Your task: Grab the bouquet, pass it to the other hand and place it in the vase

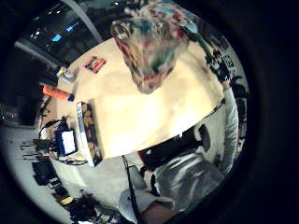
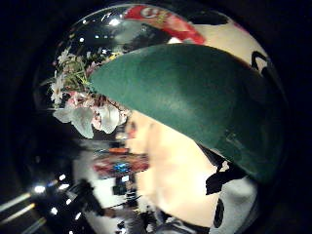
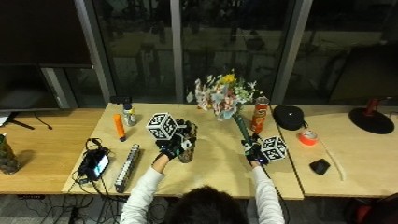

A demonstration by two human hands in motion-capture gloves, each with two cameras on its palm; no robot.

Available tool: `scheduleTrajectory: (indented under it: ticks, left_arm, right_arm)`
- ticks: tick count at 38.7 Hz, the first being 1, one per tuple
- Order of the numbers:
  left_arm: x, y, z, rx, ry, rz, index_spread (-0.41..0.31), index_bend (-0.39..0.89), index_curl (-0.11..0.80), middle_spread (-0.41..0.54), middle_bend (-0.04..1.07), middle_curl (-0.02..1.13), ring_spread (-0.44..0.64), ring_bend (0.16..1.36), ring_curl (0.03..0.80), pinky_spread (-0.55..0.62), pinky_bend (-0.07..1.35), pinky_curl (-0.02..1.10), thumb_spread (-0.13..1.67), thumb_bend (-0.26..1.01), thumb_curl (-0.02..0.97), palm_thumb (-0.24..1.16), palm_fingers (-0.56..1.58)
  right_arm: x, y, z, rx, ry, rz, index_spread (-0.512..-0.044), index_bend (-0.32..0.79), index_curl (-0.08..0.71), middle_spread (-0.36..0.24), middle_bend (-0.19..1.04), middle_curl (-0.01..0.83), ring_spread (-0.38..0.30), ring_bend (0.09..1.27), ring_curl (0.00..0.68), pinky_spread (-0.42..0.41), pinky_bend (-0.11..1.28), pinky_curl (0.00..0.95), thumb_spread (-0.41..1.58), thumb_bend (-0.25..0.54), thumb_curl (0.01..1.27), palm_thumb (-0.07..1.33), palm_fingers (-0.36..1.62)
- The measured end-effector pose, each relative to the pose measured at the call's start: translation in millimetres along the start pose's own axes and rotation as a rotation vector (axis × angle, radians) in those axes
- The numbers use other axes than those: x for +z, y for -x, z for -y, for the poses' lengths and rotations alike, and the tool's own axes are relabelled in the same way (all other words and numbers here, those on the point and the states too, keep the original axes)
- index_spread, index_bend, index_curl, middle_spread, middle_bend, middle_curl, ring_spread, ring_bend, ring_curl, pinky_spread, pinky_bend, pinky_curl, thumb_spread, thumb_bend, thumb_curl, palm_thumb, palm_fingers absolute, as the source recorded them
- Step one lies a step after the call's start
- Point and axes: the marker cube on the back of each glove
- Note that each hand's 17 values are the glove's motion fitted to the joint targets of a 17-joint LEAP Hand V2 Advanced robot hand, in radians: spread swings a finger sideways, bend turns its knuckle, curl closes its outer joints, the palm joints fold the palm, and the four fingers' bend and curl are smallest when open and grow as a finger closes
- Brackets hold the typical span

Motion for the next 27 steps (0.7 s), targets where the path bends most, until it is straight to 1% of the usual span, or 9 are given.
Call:
scheduleTrajectory:
  ticks: [3, 5, 9, 10, 14, 19, 20, 21, 27]
  left_arm:
    - [-10, 1, 10, -0.013, -0.028, -0.047, -0.051, 0.17, 0.412, 0.269, 0.14, 0.29, 0.42, 0.43, 0.269, 0.4, 0.24, 0.26, 1.28, -0.02, 0.299, 0.33, 0.12]
    - [-19, -1, 18, -0.024, -0.044, -0.072, -0.039, 0.15, 0.402, 0.275, 0.15, 0.28, 0.42, 0.44, 0.273, 0.4, 0.25, 0.27, 1.28, -0.02, 0.298, 0.33, 0.1]
    - [-39, -7, 33, -0.047, -0.099, -0.094, 0.009, 0.14, 0.387, 0.291, 0.18, 0.29, 0.43, 0.46, 0.278, 0.41, 0.24, 0.28, 1.25, -0.04, 0.288, 0.28, 0.07]
    - [-44, -9, 37, -0.048, -0.11, -0.104, 0.018, 0.15, 0.385, 0.294, 0.18, 0.29, 0.43, 0.47, 0.279, 0.41, 0.23, 0.28, 1.24, -0.04, 0.283, 0.26, 0.07]
    - [-54, -17, 52, -0.023, -0.108, -0.214, 0.064, 0.16, 0.379, 0.31, 0.2, 0.29, 0.44, 0.47, 0.276, 0.42, 0.2, 0.27, 1.11, -0.06, 0.274, 0.17, 0.06]
    - [-60, -31, 61, -0.002, -0.069, -0.382, 0.092, 0.17, 0.374, 0.324, 0.19, 0.3, 0.45, 0.47, 0.273, 0.43, 0.19, 0.27, 1.04, -0.04, 0.277, 0.14, 0.06]
    - [-61, -35, 62, 0.003, -0.067, -0.415, 0.095, 0.17, 0.373, 0.325, 0.19, 0.3, 0.45, 0.47, 0.273, 0.43, 0.19, 0.27, 1.03, -0.04, 0.28, 0.15, 0.06]
    - [-63, -39, 63, 0.01, -0.067, -0.449, 0.102, 0.17, 0.372, 0.329, 0.2, 0.3, 0.45, 0.47, 0.271, 0.44, 0.19, 0.27, 1.02, -0.03, 0.285, 0.16, 0.06]
    - [-66, -65, 76, 0.033, -0.14, -0.654, 0.116, 0.16, 0.361, 0.344, 0.21, 0.31, 0.46, 0.47, 0.271, 0.44, 0.18, 0.27, 1.01, 0.0, 0.305, 0.25, 0.05]
  right_arm:
    - [-7, 26, 2, -0.078, -0.038, 0.181, -0.224, 0.43, 0.425, -0.178, 0.83, 0.646, -0.191, 1.02, 0.565, -0.173, 0.84, 0.496, 1.04, -0.015, 0.32, 0.79, 1.41]
    - [-10, 44, 9, -0.135, -0.067, 0.302, -0.22, 0.47, 0.447, -0.175, 0.85, 0.657, -0.189, 1.05, 0.578, -0.171, 0.85, 0.508, 1.05, 0.006, 0.33, 0.84, 1.41]
    - [-10, 79, 9, -0.095, 0.039, 0.493, -0.215, 0.53, 0.483, -0.172, 0.89, 0.676, -0.188, 1.07, 0.595, -0.169, 0.86, 0.531, 1.01, 0.069, 0.39, 0.99, 1.39]
    - [-13, 89, 5, -0.096, 0.054, 0.528, -0.215, 0.53, 0.49, -0.171, 0.9, 0.68, -0.188, 1.08, 0.6, -0.168, 0.86, 0.537, 1.0, 0.068, 0.4, 1.0, 1.38]
    - [-24, 128, -9, -0.139, 0.082, 0.634, -0.208, 0.54, 0.512, -0.167, 0.92, 0.69, -0.183, 1.1, 0.614, -0.167, 0.88, 0.557, 0.94, 0.052, 0.43, 1.02, 1.35]
    - [-25, 162, -27, -0.199, 0.161, 0.742, -0.204, 0.53, 0.53, -0.163, 0.95, 0.7, -0.179, 1.13, 0.629, -0.167, 0.91, 0.583, 0.86, 0.009, 0.47, 1.01, 1.32]
    - [-25, 169, -32, -0.212, 0.174, 0.761, -0.203, 0.54, 0.536, -0.163, 0.96, 0.703, -0.179, 1.13, 0.63, -0.168, 0.91, 0.585, 0.86, -0.01, 0.47, 0.99, 1.32]
    - [-25, 175, -37, -0.224, 0.187, 0.78, -0.202, 0.59, 0.552, -0.159, 0.95, 0.704, -0.178, 1.12, 0.629, -0.168, 0.89, 0.585, 0.91, -0.004, 0.46, 1.0, 1.35]
    - [-12, 203, -59, -0.284, 0.232, 0.867, -0.197, 0.62, 0.569, -0.154, 0.97, 0.711, -0.176, 1.13, 0.64, -0.159, 0.9, 0.607, 0.93, -0.012, 0.47, 1.0, 1.33]
